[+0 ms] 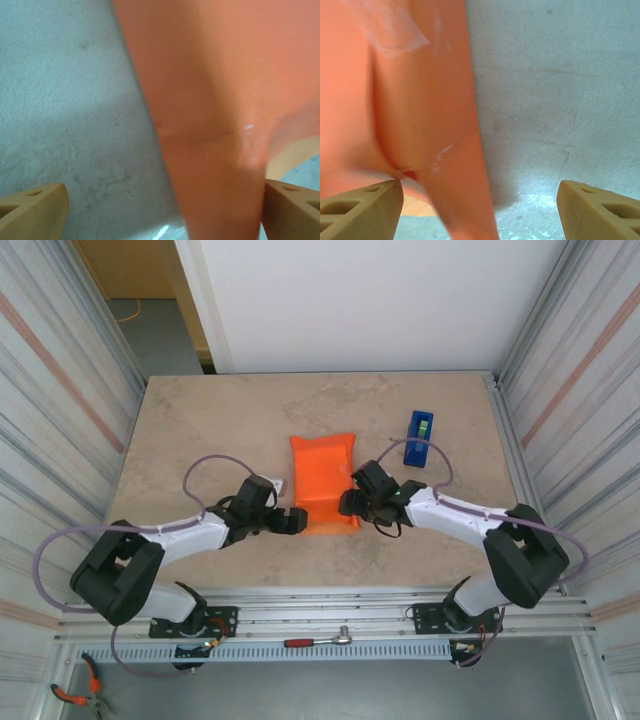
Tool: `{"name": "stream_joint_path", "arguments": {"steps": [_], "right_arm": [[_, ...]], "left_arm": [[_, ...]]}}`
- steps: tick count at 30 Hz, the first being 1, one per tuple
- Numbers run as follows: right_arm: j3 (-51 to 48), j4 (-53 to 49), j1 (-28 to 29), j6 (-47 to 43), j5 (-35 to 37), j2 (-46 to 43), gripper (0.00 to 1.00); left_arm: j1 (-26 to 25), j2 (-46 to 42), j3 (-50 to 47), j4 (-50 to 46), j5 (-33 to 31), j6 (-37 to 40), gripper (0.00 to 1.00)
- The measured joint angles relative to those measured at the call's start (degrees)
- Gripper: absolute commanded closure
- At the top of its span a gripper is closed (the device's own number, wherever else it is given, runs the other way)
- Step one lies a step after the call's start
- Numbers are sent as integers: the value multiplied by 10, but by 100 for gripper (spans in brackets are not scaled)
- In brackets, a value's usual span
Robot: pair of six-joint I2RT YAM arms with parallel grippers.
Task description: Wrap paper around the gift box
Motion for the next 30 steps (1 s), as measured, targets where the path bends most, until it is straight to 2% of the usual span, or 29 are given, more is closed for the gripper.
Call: {"name": "stream_joint_path", "arguments": {"steps": [3,7,11,16,25,30], "right_arm": [[-9,4,3,10,1,-54,32],[-13,22,14,24,-5,-82,54],[-13,48,38,35,-13,-67,80],[-9,89,66,43,-10,2,99],[0,167,75,52,37,122,100],[0,186,73,55,47,140,100]], "left_arm": [[-1,9,-1,7,-19,0,4],[-5,15,0,12,-32,0,4],[-9,21,3,11,-42,0,5],[-16,28,10,6,-56,0,5],[-20,17,11,1,-60,0,1],[-19,-45,6,2,-76,-2,1]]}}
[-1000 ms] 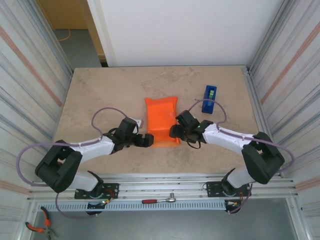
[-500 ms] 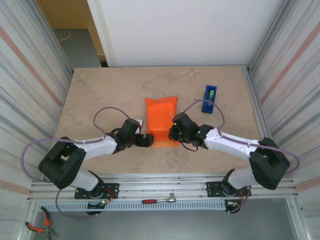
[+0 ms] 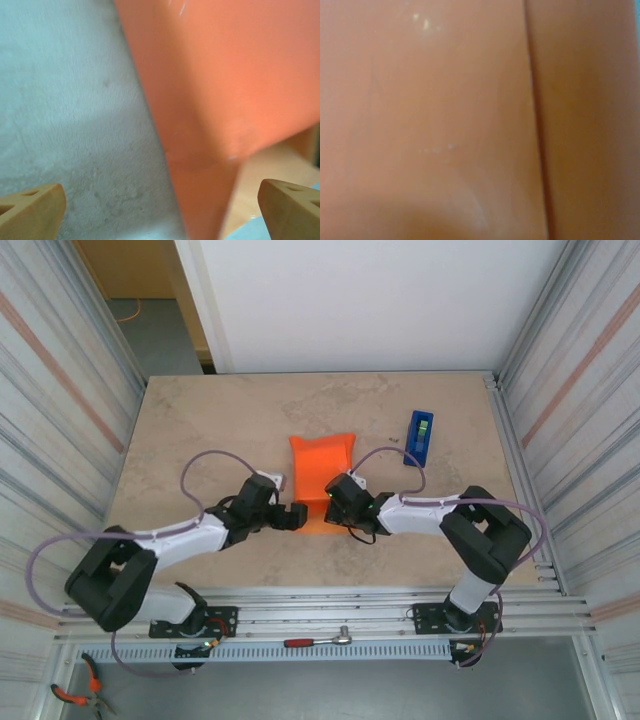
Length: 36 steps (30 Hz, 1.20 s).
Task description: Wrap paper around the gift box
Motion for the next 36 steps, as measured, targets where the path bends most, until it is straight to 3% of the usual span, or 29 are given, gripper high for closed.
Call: {"name": "stream_joint_path", "arguments": {"steps": [4,9,10,23,36], "right_arm": [[0,8,-2,1,1,5,100],[0,10,-4,1,1,6,100],[0,10,-4,1,1,6,100],[-2,18,-4,1,-3,6,100],[-2,4,-3,1,-29,-30,100]], "left_arm": [[0,-56,-4,11,-31,-25,5],[1,-61,-4,12,-26,-24,39],[1,-60,-4,13,-22,-22,41],[-29,-5,-24,41,-14,-23,34],[-76,96,-1,45,-122,-39,55]]}}
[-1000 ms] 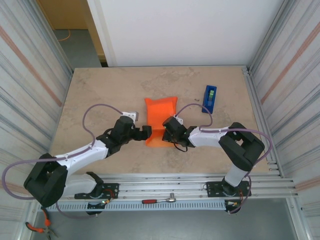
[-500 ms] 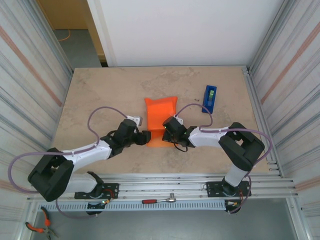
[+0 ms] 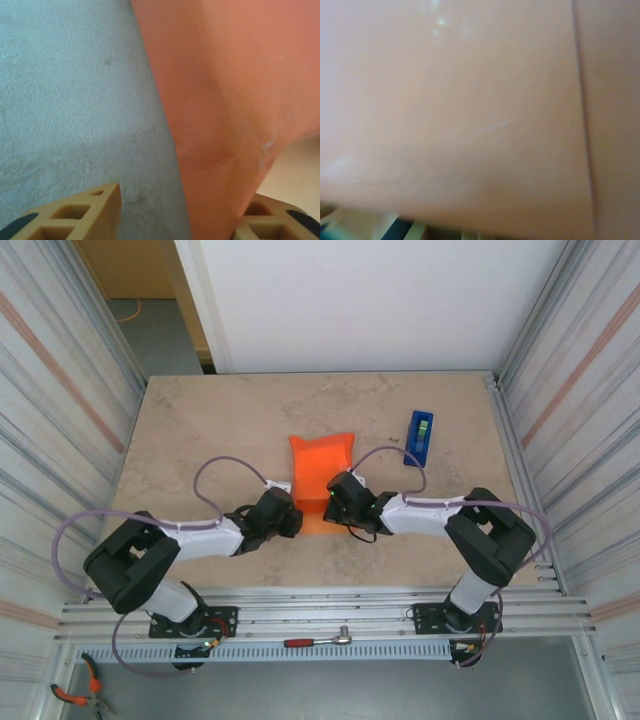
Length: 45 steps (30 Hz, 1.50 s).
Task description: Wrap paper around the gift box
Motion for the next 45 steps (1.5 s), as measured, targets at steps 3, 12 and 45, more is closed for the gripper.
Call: {"name": "stream_joint_path", "arguments": {"steps": [3,12,45], "right_arm": [[0,-20,0,0,2,-50,94],[-9,-109,-37,-5,37,-136,30],[25,-138,-40,-33,34,-7,66]], "left_arm": [[-11,15,14,-5,-21,0,56],[-37,37,38,-27,-62,0,56],[-49,60,69,-54,-77,16,58]]}}
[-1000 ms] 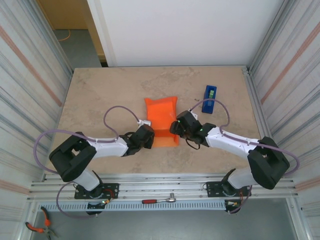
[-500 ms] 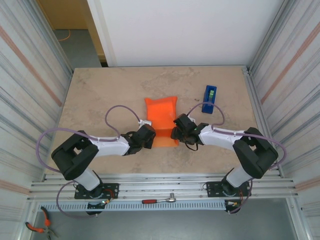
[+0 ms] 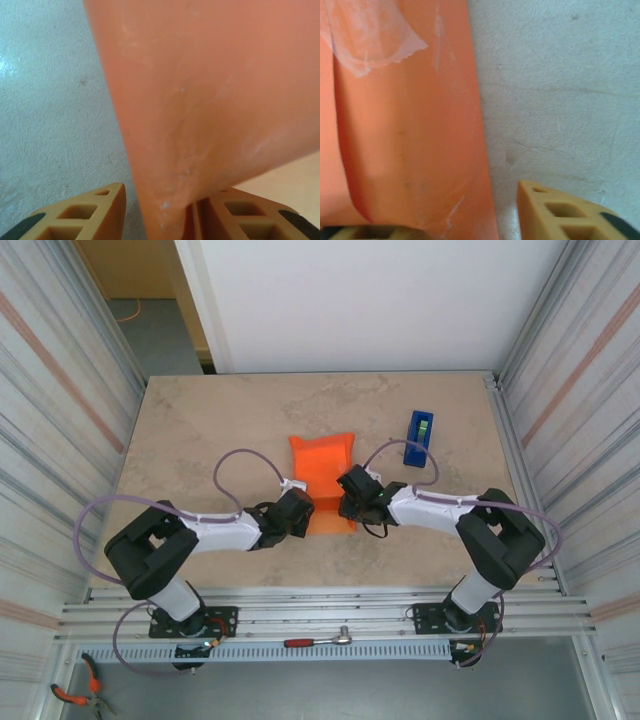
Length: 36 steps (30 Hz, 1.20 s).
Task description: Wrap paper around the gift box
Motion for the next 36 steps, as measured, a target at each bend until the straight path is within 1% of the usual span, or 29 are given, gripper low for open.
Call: {"name": "stream_joint_path", "arguments": {"steps": [4,5,6,7,9,10,11,13,14,16,19,20,21,22,23,24,25,26,27,28,29,30,31,34,36], "right_arm": [[6,-9,8,2,9,10,82],[6,-12,9,2,13,11,84],[6,-14,11,3,15,12,82],[6,-16,11,3,17,12,78],[7,-19,12,9,22,12,61],[7,-21,12,9,24,12,58],[7,-23,13,10,26,12,57],[7,-23,16,14,28,12,58],[7,-23,18,16,28,12,61],[7,-23,26,18,31,12,71],[8,-23,40,21,40,13,99],[9,-23,44,22,43,14,100],[10,-23,46,23,46,14,100],[10,-22,49,27,48,16,95],[10,-22,49,29,50,17,83],[10,-22,50,31,52,18,74],[10,-22,51,32,54,19,70],[10,-23,52,33,57,20,69],[10,-23,52,34,59,20,71],[10,-23,53,35,60,20,77],[10,-22,54,37,61,20,89],[10,-23,56,39,63,20,98],[10,-22,56,41,63,20,100],[10,-19,57,45,66,20,99],[10,-19,57,46,68,20,92]], "left_arm": [[-1,3,1,0,0,0,60],[-2,3,1,0,0,0,60],[-4,3,1,0,0,0,60],[-5,3,1,0,0,0,61],[-9,3,2,0,-1,0,61],[-10,3,2,0,-1,0,60],[-10,3,2,0,-1,0,61],[-14,5,3,-2,-6,0,61],[-15,7,5,-5,-10,-1,61],[-19,12,10,-11,-16,-1,62],[-25,17,15,-18,-28,-4,63],[-27,19,17,-20,-32,-6,63],[-30,22,20,-22,-36,-8,64],[-32,25,23,-26,-40,-11,64],[-35,29,26,-29,-46,-13,64],[-38,33,29,-31,-50,-14,64],[-42,38,34,-35,-59,-16,64],[-47,43,41,-39,-66,-16,64],[-51,48,47,-43,-71,-16,65],[-57,54,54,-47,-80,-16,64],[-62,59,59,-52,-84,-16,65],[-66,63,65,-56,-89,-16,65],[-69,66,68,-59,-92,-17,65],[-71,68,71,-64,-101,-18,64],[-71,67,71,-66,-104,-18,61]]}}
